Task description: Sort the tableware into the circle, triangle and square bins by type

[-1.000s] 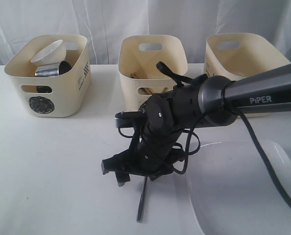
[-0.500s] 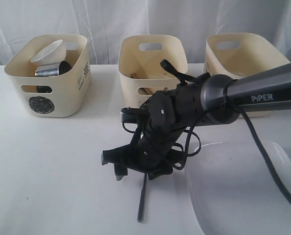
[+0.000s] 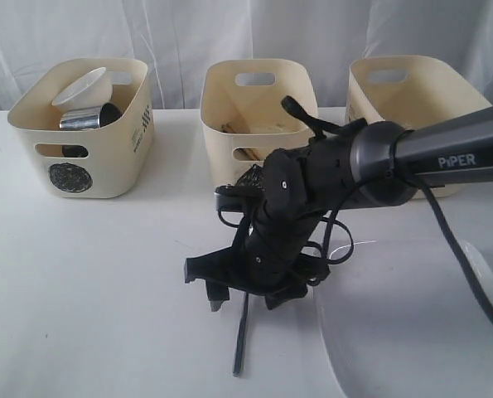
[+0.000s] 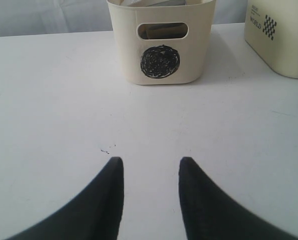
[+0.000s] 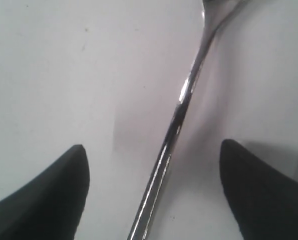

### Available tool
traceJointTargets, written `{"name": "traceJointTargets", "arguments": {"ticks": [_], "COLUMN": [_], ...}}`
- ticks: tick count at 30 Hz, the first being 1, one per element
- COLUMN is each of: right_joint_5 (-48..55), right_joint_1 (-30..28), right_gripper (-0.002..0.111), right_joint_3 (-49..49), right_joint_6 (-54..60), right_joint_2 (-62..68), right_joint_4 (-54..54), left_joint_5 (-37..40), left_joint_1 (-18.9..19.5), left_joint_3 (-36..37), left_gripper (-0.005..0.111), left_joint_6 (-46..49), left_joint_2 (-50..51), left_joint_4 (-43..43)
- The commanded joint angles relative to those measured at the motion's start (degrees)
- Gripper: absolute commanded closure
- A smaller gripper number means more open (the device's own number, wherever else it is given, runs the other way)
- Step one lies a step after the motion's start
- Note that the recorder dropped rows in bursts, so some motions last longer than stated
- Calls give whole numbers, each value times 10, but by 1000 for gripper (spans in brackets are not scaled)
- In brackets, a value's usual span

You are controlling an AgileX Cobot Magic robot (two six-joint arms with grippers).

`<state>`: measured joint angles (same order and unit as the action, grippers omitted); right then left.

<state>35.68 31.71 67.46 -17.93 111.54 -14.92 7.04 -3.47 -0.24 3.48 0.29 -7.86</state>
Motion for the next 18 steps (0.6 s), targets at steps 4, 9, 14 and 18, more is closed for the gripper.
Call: {"name": "traceJointTargets", "arguments": {"ticks": [4, 9, 14, 18], "right_joint_5": [0, -19, -67, -77], "right_joint_1": [-12, -12, -12, -12], "right_gripper": [40, 40, 40, 40], "right_joint_3": [-3, -53, -76, -82], "right_joint_6": [2, -2, -2, -2], "right_joint_2": [-54, -92, -130, -141], "right_joint_4": [25, 28, 24, 15], "left_joint_5": [2, 2, 2, 2], "left_joint_1": [-1, -1, -1, -1], "left_joint_3": [2, 2, 2, 2], "left_gripper": [65, 65, 65, 65], "left_joint_6": [-1, -1, -1, -1], "left_joint_2": [-3, -3, -3, -3], "left_joint_4": [-4, -4, -4, -4]}}
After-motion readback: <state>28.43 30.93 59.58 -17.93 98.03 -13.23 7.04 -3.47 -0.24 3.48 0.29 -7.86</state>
